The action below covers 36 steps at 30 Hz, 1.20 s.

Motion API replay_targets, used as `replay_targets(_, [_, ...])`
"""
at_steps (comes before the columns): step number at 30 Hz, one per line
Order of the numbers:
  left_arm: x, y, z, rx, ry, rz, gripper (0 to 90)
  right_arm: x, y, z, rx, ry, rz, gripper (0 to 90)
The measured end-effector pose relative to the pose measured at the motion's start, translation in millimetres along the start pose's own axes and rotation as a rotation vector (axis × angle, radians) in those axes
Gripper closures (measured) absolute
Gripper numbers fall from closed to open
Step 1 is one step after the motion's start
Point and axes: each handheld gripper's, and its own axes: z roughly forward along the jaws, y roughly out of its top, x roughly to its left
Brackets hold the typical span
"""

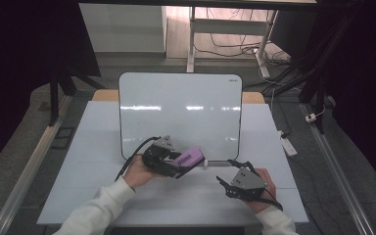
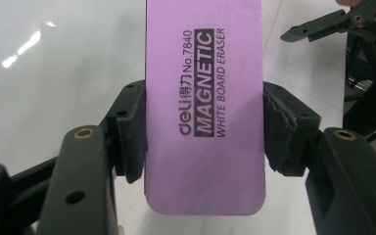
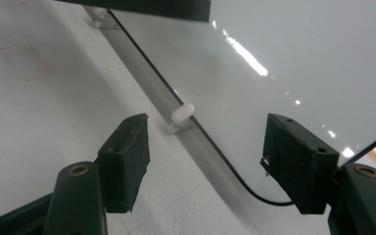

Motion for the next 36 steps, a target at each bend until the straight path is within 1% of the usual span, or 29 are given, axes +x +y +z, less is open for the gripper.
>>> replay_targets(5, [-0.3,3.6,4.0,0.007,-0.031,-0.005,41.3,3.5,9.2,-0.7,-0.001,0.01,-0.057,33.9])
replay_targets(9, [-0.6,5.6,8.5,0.025,-0.039,0.0,41.3,8.2,14.2,2.8,0.011,0.018,-0.111,34.1])
replay_targets(14, [1.0,8.0,12.1,0.038,-0.053,-0.003,41.3,13.2,18.7,6.9,0.026,0.031,-0.163,34.1])
replay_targets(15, [0.9,8.7,13.4,0.04,-0.055,-0.006,41.3,14.4,19.4,8.0,0.025,0.027,-0.168,34.1])
replay_targets(18, [0.5,11.6,17.4,0.06,-0.064,-0.004,41.3,17.9,21.7,10.3,0.032,0.013,-0.203,34.0])
replay_targets(23, [0.7,16.5,24.5,0.086,-0.082,-0.007,41.3,21.7,25.3,9.8,0.037,-0.002,-0.254,34.4])
replay_targets(24, [0.6,17.3,26.2,0.092,-0.084,-0.008,41.3,22.5,25.6,10.6,0.031,-0.004,-0.258,34.4])
replay_targets(27, [-0.3,19.7,31.7,0.117,-0.093,-0.008,41.3,25.8,27.7,11.7,0.038,-0.021,-0.293,34.8])
replay_targets(29, [0.0,21.5,34.7,0.129,-0.1,-0.009,41.3,28.4,29.9,13.2,0.036,-0.03,-0.327,35.1])
replay_targets(30, [0.2,22.4,36.1,0.131,-0.105,-0.015,41.3,30.7,31.1,13.7,0.039,-0.031,-0.335,35.3])
replay_targets(32, [0.8,24.0,38.9,0.14,-0.116,-0.016,41.3,34.1,33.3,14.7,0.046,-0.036,-0.382,36.0])
replay_targets(33, [0.7,24.9,40.4,0.148,-0.119,-0.017,41.3,36.3,34.0,15.4,0.051,-0.035,-0.397,36.3])
replay_targets(35, [0.3,26.3,43.4,0.161,-0.131,-0.021,41.2,38.5,35.3,16.8,0.061,-0.035,-0.455,37.7])
replay_targets(36, [-0.3,27.1,44.6,0.163,-0.135,-0.021,41.2,40.0,35.7,17.8,0.064,-0.033,-0.467,38.8])
